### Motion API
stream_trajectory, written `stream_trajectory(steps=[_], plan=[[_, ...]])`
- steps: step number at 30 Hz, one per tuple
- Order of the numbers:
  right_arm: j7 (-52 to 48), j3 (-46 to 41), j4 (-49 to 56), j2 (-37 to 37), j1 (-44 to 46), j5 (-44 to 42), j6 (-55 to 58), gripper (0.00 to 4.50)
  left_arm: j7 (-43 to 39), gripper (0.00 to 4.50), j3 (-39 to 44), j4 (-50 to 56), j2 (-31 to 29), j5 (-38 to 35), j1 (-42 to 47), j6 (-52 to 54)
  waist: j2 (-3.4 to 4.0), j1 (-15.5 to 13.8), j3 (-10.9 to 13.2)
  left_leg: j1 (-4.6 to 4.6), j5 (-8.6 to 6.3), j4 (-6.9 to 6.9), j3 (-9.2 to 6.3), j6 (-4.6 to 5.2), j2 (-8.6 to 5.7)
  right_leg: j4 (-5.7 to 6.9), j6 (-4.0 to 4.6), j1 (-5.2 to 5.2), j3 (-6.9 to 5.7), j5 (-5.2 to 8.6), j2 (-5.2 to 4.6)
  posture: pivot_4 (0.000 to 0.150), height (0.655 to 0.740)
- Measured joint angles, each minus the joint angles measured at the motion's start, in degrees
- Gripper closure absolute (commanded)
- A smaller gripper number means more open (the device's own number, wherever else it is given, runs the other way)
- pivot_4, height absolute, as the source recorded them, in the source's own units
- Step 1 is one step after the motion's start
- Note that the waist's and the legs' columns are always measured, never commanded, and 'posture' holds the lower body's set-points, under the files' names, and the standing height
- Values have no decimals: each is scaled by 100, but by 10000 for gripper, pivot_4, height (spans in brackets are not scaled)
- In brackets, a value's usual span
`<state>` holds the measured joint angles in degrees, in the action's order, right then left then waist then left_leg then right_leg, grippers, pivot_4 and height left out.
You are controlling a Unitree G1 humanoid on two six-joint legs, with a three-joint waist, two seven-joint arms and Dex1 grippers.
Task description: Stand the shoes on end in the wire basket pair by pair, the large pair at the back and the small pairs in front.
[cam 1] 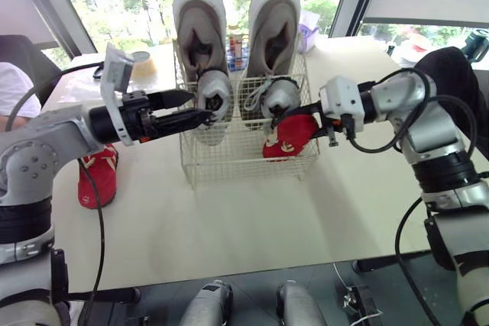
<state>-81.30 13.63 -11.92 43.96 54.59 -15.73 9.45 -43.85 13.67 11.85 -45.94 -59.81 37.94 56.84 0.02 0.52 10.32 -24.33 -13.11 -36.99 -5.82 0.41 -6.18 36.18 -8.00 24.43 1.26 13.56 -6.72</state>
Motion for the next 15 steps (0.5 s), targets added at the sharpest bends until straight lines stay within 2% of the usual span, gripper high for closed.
stream_trajectory(steps=[4, 15], plan=[[-54, -82, 316, 151, -257, -113, 636, 793, 8, 0, 0, 3, 46, 42, 0, 0, 0, 14, 0, -2, 0, 2, -2, 0, 0, 0, 0, 3, -1, 0, 0, 1500, 7400], [268, -1077, 1592, 569, -500, -1023, 2103, 256, 33, 0, -2, 26, 173, 54, 1, 2, 2, 14, 1, -5, -1, 8, -2, 0, 1, -1, 0, 9, -1, 0, -2, 1500, 7400]])
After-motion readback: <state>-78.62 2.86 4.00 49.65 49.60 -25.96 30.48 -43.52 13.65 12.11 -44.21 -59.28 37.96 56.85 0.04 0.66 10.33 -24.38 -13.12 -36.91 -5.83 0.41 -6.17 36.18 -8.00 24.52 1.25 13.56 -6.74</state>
